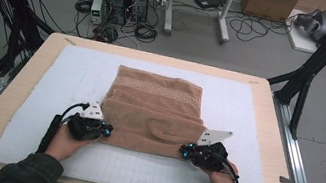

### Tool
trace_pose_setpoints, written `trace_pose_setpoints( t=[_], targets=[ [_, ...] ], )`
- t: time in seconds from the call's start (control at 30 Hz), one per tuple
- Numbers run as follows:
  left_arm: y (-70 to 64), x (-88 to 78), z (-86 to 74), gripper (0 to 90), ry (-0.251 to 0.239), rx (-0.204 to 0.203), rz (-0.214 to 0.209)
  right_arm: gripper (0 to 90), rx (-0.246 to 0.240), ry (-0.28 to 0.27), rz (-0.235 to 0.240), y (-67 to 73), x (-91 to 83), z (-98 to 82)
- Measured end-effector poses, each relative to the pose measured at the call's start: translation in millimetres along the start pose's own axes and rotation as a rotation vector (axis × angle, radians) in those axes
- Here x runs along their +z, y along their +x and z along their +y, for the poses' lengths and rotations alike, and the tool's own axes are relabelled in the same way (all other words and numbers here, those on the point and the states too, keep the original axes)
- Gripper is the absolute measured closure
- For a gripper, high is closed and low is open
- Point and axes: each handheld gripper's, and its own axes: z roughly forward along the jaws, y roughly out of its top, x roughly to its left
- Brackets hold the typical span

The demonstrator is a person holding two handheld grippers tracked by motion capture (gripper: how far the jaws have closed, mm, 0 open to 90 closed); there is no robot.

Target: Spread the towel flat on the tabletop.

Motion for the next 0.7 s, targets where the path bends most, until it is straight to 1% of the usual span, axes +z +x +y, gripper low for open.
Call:
trace_pose_setpoints(
  t=[0.07, 0.13, 0.17, 0.23, 0.3, 0.33, 0.37, 0.4, 0.43, 0.47, 0.5, 0.53, 0.57, 0.6, 0.63, 0.7],
  targets=[
    [-9.4, -13.3, 1.1, 86.2, -0.015, 0.012, -0.008, 82.7, -0.017, -0.004, 0.005, 8.6, -4.6, 1.8],
    [-20.8, -25.8, 2.1, 86.2, -0.015, 0.054, -0.003, 82.9, -0.036, -0.01, 0.008, 18.6, -10.2, 3.4],
    [-26.0, -32.1, 2.6, 86.2, -0.019, 0.059, -0.003, 83.2, -0.047, -0.015, 0.014, 24.2, -13.5, 4.2],
    [-35.7, -46.0, 4.2, 86.2, -0.037, 0.062, -0.02, 83.6, -0.06, -0.023, 0.034, 36.1, -21.1, 5.9],
    [-44.7, -61.3, 6.0, 86.3, -0.058, 0.067, -0.052, 83.7, -0.085, -0.034, 0.035, 49.8, -31.3, 8.7],
    [-48.8, -69.0, 6.9, 86.2, -0.07, 0.067, -0.064, 83.7, -0.098, -0.057, 0.055, 57.2, -37.6, 10.6],
    [-52.5, -75.9, 8.0, 86.2, -0.081, 0.072, -0.079, 83.3, -0.101, -0.102, 0.079, 64.0, -44.5, 12.4],
    [-55.3, -80.9, 8.9, 85.9, -0.086, 0.08, -0.092, 80.4, -0.099, -0.137, 0.086, 69.9, -51.4, 14.5],
    [-55.9, -83.1, 9.1, 84.0, -0.083, 0.082, -0.11, 73.2, -0.11, -0.162, 0.084, 72.7, -57.0, 16.3],
    [-55.3, -82.8, 8.7, 77.5, -0.081, 0.088, -0.096, 70.7, -0.103, -0.178, 0.087, 72.9, -60.2, 17.5],
    [-52.5, -79.9, 7.3, 73.1, -0.07, 0.092, -0.083, 68.9, -0.101, -0.18, 0.082, 71.1, -60.9, 18.1],
    [-48.1, -74.8, 4.8, 70.8, -0.065, 0.079, -0.09, 67.3, -0.1, -0.166, 0.06, 67.7, -59.5, 17.7],
    [-43.9, -68.6, 2.0, 68.3, -0.063, 0.064, -0.084, 65.9, -0.087, -0.149, 0.041, 61.9, -56.0, 16.6],
    [-39.3, -62.0, -0.9, 67.2, -0.055, 0.059, -0.072, 64.5, -0.078, -0.129, 0.037, 55.4, -50.7, 15.1],
    [-34.9, -54.7, -4.0, 65.8, -0.054, 0.044, -0.07, 62.9, -0.068, -0.107, 0.032, 49.8, -44.3, 13.2],
    [-27.0, -39.3, -10.1, 63.5, -0.047, 0.025, -0.054, 61.9, -0.053, -0.062, 0.013, 39.1, -30.0, 8.1]
  ],
)
